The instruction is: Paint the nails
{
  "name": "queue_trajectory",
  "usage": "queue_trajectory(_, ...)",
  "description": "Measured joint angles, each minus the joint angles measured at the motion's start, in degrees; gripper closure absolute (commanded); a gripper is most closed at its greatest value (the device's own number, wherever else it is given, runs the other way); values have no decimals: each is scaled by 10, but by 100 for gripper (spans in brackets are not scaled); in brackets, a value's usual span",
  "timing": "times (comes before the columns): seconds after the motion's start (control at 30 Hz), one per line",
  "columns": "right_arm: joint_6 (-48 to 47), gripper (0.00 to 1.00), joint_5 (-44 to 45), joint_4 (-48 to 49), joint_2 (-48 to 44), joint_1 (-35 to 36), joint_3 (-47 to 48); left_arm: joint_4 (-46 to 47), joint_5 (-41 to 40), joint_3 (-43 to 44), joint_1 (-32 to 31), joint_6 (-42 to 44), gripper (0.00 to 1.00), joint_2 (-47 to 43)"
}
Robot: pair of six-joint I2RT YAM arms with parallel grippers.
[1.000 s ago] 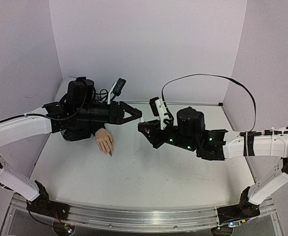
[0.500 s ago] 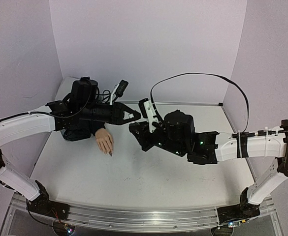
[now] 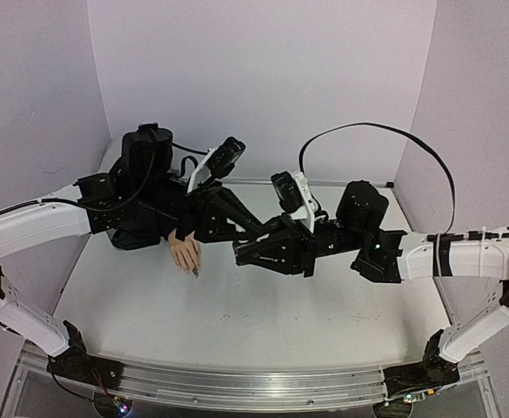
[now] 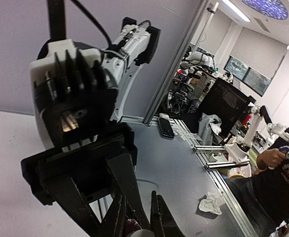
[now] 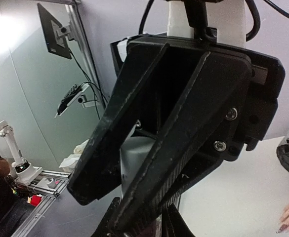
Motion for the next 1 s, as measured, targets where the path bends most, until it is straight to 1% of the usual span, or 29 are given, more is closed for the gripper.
queue_trajectory(0.03,4,100,-8,10,-5,5,-5,3,5,0,-8,7,88,-3)
queue_trajectory(0.1,4,100,-2,14,-19,8,-20,6,-5,0,-18,13,60,-4)
queue_trajectory(0.13,-4,100,12,7,-28,7,-26,7,-16,-1,-18,11,48,-4)
queue_trajectory(0.2,-28,100,45,-20,-52,3,-40,0,-28,-4,-6,4,31,-9)
queue_trajectory(0.27,-54,100,110,-56,-82,-1,-47,-3,-53,-14,19,-16,20,-19)
queue_trajectory(0.3,-66,100,149,-73,-96,-3,-49,-5,-68,-19,33,-28,17,-25)
queue_trajectory(0.37,-82,100,222,-99,-115,-3,-49,-6,-101,-31,58,-52,15,-35)
queue_trajectory(0.47,-96,100,328,-140,-119,-3,-48,-8,-149,-51,84,-91,16,-45)
queue_trajectory(0.6,-97,100,426,-188,-91,-2,-44,-17,-200,-62,90,-138,18,-46)
queue_trajectory(0.77,-87,100,503,-215,-39,9,-20,-16,-229,-62,90,-185,25,-40)
queue_trajectory(0.93,-88,100,548,-222,1,46,16,-16,-240,-61,89,-211,34,-11)
queue_trajectory(1.0,-92,100,560,-222,12,60,29,-17,-242,-61,87,-216,42,1)
